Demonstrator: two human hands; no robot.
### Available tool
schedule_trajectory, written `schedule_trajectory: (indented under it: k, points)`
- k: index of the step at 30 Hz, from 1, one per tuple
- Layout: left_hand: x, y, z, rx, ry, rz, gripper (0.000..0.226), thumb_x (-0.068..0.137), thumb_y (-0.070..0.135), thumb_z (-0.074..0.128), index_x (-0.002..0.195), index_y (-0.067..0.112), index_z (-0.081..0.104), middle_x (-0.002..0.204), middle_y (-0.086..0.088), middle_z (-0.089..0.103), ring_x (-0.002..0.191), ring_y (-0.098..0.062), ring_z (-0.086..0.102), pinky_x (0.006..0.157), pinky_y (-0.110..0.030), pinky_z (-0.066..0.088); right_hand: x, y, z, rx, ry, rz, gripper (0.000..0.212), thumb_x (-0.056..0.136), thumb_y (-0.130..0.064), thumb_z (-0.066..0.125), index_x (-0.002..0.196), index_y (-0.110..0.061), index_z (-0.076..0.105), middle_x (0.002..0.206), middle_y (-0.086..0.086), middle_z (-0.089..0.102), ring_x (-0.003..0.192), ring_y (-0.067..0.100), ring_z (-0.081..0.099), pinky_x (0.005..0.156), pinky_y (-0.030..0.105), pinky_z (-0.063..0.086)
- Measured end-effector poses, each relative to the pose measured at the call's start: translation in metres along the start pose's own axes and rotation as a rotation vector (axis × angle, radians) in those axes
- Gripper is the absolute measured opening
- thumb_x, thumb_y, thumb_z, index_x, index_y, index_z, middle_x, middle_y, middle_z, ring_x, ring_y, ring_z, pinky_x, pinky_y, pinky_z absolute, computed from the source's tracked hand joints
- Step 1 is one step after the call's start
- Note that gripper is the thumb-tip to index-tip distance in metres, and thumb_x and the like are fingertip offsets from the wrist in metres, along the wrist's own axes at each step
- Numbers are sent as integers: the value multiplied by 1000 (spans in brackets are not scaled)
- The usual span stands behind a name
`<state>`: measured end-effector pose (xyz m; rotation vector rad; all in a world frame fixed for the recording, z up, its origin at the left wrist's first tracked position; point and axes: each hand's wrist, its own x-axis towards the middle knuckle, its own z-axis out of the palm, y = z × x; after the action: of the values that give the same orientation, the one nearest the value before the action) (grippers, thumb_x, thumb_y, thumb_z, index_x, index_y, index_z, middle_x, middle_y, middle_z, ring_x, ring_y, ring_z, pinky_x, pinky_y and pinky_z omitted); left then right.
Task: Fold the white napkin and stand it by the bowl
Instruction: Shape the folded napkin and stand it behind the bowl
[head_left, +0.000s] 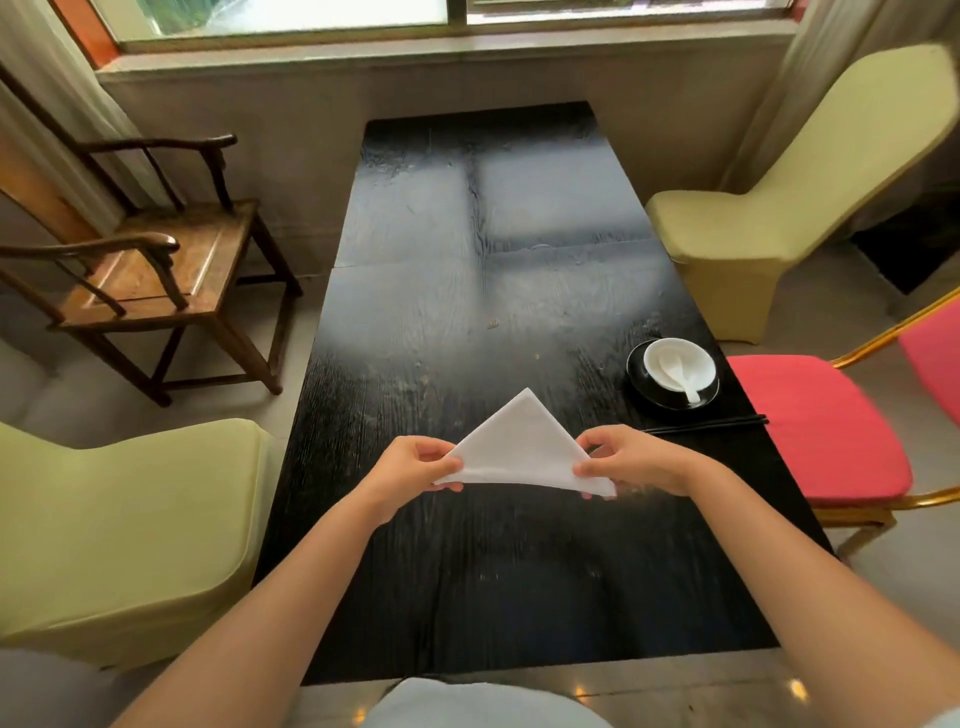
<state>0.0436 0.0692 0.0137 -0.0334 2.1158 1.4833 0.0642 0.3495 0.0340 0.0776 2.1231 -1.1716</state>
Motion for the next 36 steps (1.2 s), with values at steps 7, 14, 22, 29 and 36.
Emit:
schedule_trajectory:
  k: [7,14,22,29,36]
  points:
    - [29,24,-7,-57,-55,-48,10,88,15,62,96,17,68,98,-5,71,86,-15,70,77,-24,55,-3,6,-10,211,313,-19,10,85,-7,63,94,-5,67,76,7,70,62,11,66,50,15,46]
    - [64,52,7,-42,-231,-90,18,89,11,60,104,17,67,103,-5,71,93,-14,69,82,-27,55,-7,23,-42,335,429,-17,15,87,-2,58,99,0,67,77,8,68,62,11,62,57,18,50]
    - [129,93,69,-17,-143,-100,26,90,13,59,115,15,63,109,-6,68,94,-15,68,76,-22,56,14,68,-134,330,446,-32,17,86,-3,59,102,-9,62,93,14,69,73,18,68,62,22,54]
    - [206,131,142,-18,40,-120,25,87,8,60,110,17,65,109,-7,65,101,-20,62,77,-24,53,47,99,-248,225,455,-58,16,85,-1,59,98,-10,61,81,7,63,71,15,56,64,26,49]
    - [283,159,178,0,245,-67,20,83,1,59,102,8,57,96,-7,63,88,-21,60,69,-27,53,108,121,-322,123,452,-114,13,85,-2,57,92,-11,57,75,7,63,56,16,46,57,31,39]
